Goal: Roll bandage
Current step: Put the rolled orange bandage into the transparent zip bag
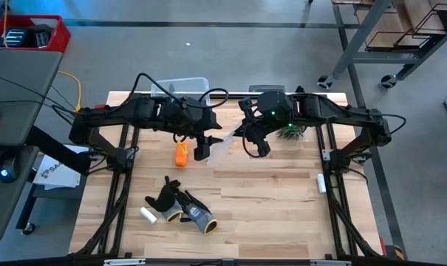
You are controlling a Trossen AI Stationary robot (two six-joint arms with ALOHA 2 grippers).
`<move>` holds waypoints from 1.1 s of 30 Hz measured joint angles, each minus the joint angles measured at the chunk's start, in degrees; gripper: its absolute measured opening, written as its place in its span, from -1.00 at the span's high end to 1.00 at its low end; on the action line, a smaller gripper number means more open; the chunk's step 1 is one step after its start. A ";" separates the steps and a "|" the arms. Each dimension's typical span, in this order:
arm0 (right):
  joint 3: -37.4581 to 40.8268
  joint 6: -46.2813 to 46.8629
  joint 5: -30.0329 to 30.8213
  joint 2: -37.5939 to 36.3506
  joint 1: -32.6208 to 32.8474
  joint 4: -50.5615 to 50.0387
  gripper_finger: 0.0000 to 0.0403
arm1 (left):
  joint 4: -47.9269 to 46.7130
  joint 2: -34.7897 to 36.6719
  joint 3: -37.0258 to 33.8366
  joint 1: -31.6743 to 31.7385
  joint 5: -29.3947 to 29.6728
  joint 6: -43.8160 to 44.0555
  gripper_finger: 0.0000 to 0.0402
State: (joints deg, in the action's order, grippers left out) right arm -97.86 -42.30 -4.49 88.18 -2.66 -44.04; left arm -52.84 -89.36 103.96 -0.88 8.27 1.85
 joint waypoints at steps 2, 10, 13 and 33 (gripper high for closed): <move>0.00 0.02 0.02 0.00 0.00 0.81 1.00 | -0.15 -0.19 0.00 -0.05 0.00 0.29 0.02; 0.00 0.39 -0.07 0.00 0.00 2.32 1.00 | -1.42 -0.24 -0.04 -0.26 1.62 0.94 0.02; 0.00 1.58 -0.17 0.00 0.00 2.52 1.00 | -1.38 -0.24 -0.04 -0.65 3.45 1.07 0.02; 0.04 7.98 -3.17 -0.15 0.04 9.78 1.00 | -9.39 -0.22 -0.07 -3.35 7.87 4.76 0.02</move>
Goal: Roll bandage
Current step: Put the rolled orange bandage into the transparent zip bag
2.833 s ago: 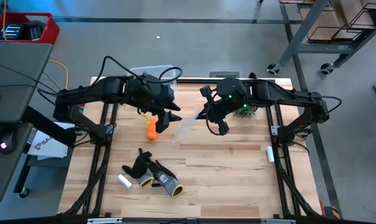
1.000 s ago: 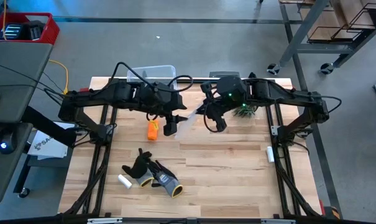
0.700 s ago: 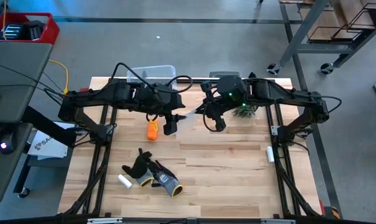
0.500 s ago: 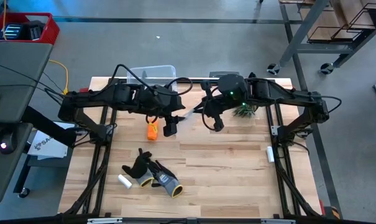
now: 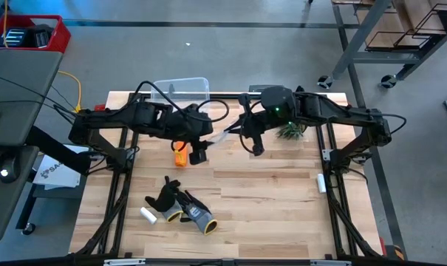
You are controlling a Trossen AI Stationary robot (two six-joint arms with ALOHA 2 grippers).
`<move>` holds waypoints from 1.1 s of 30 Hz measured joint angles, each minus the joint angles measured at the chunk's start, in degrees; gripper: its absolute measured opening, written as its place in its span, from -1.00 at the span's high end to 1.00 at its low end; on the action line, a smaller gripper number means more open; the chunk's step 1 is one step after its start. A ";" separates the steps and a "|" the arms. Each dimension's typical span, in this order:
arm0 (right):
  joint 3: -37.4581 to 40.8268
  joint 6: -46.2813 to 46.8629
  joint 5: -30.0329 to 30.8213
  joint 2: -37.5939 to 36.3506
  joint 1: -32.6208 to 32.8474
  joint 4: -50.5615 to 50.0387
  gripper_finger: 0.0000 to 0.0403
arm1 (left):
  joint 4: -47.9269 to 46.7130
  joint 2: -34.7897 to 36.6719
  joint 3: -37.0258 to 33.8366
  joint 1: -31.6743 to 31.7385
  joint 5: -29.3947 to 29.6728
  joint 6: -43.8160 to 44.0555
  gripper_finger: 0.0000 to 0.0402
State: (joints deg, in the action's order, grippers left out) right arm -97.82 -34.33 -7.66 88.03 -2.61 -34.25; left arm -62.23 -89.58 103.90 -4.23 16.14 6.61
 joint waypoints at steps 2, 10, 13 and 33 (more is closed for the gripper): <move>0.00 0.02 0.02 0.00 0.00 0.75 1.00 | -0.85 0.02 0.00 0.00 -0.22 0.77 0.02; 0.00 2.47 0.01 0.00 -0.04 2.85 1.00 | -2.68 0.00 0.00 0.00 -0.36 2.03 0.02; 0.00 2.54 0.04 -0.02 -0.02 2.80 1.00 | -5.63 0.00 0.00 -0.09 -0.35 2.89 0.02; 0.00 20.01 10.87 -0.33 -0.20 3.88 1.00 | -7.63 0.02 0.00 -0.35 1.61 3.88 0.99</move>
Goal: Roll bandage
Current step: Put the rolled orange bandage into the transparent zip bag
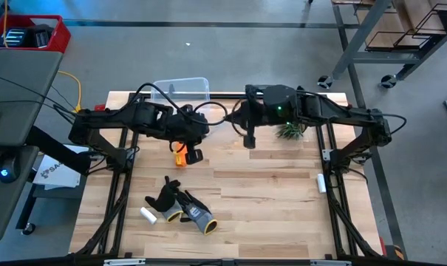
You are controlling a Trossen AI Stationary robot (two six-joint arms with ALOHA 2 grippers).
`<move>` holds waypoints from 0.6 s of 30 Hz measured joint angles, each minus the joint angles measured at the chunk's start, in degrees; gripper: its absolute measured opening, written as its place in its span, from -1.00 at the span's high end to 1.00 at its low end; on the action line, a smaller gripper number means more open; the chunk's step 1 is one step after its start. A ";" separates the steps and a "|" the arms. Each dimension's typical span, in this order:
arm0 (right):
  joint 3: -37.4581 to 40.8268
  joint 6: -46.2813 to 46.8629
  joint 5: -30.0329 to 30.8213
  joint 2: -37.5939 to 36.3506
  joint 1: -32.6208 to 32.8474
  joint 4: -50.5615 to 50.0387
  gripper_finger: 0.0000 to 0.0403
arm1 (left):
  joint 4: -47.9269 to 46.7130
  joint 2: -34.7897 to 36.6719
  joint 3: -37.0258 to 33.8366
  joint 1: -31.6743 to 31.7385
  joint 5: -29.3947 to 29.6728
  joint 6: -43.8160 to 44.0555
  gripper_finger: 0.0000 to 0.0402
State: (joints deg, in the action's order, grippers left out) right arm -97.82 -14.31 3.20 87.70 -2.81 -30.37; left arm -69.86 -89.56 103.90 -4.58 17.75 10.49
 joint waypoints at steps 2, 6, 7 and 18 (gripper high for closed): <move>0.00 5.20 1.13 0.00 -0.30 -0.02 0.97 | -0.74 0.26 0.02 0.07 0.25 0.27 0.99; -0.05 13.75 1.72 0.13 -1.18 -0.51 0.75 | -4.09 0.59 0.00 0.20 1.81 1.73 1.00; -0.07 15.36 1.77 0.21 -1.34 -0.92 0.67 | -4.75 0.61 0.00 0.35 1.96 2.24 1.00; 0.16 31.92 7.47 0.88 -3.13 -14.04 0.07 | -9.62 1.58 -1.76 1.62 8.94 16.11 1.00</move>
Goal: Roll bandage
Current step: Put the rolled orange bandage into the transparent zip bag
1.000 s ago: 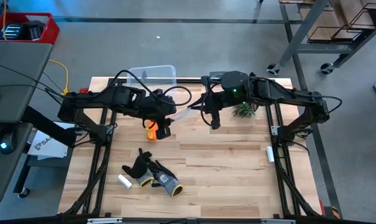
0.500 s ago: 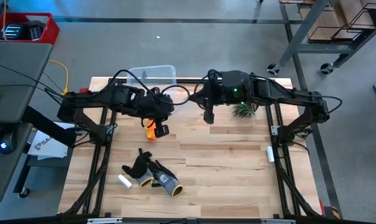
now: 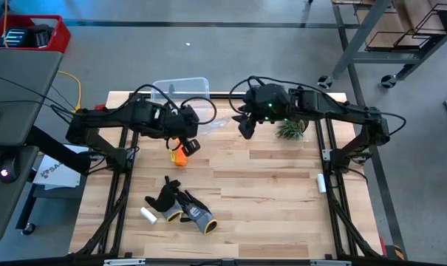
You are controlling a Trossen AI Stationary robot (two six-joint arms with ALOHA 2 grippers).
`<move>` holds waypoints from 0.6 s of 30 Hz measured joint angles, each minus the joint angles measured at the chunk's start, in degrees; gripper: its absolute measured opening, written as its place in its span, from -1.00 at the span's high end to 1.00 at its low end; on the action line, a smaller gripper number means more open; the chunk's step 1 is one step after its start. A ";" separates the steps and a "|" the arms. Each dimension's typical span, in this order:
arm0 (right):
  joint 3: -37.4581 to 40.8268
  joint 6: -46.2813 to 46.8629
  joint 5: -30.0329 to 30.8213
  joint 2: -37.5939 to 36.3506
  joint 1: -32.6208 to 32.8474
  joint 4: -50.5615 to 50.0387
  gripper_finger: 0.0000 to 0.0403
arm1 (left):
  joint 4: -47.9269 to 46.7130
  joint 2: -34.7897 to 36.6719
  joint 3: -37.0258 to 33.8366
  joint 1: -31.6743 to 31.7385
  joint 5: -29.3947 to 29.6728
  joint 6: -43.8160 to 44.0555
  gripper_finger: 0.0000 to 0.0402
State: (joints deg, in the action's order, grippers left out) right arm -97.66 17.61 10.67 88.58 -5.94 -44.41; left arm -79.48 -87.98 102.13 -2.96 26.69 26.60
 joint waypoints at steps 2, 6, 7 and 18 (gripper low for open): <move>0.02 -1.02 -0.12 0.04 -0.10 -3.03 0.09 | 2.17 1.29 -4.12 0.00 1.06 4.33 1.00; 0.02 -0.42 -1.85 -0.02 0.35 -5.23 0.14 | 14.11 6.36 -17.37 -0.03 -0.13 15.65 1.00; 0.02 0.03 -1.85 -0.02 0.48 -5.82 0.15 | 19.24 8.01 -21.41 -0.06 -1.17 19.37 1.00; 21.48 26.47 -9.29 -1.81 0.96 28.17 0.16 | 64.76 12.23 -46.19 1.16 -1.62 41.62 1.00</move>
State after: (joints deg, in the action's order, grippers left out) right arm -76.19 44.08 1.39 86.77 -4.98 -16.24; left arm -14.73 -75.75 55.94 -1.80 25.06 68.22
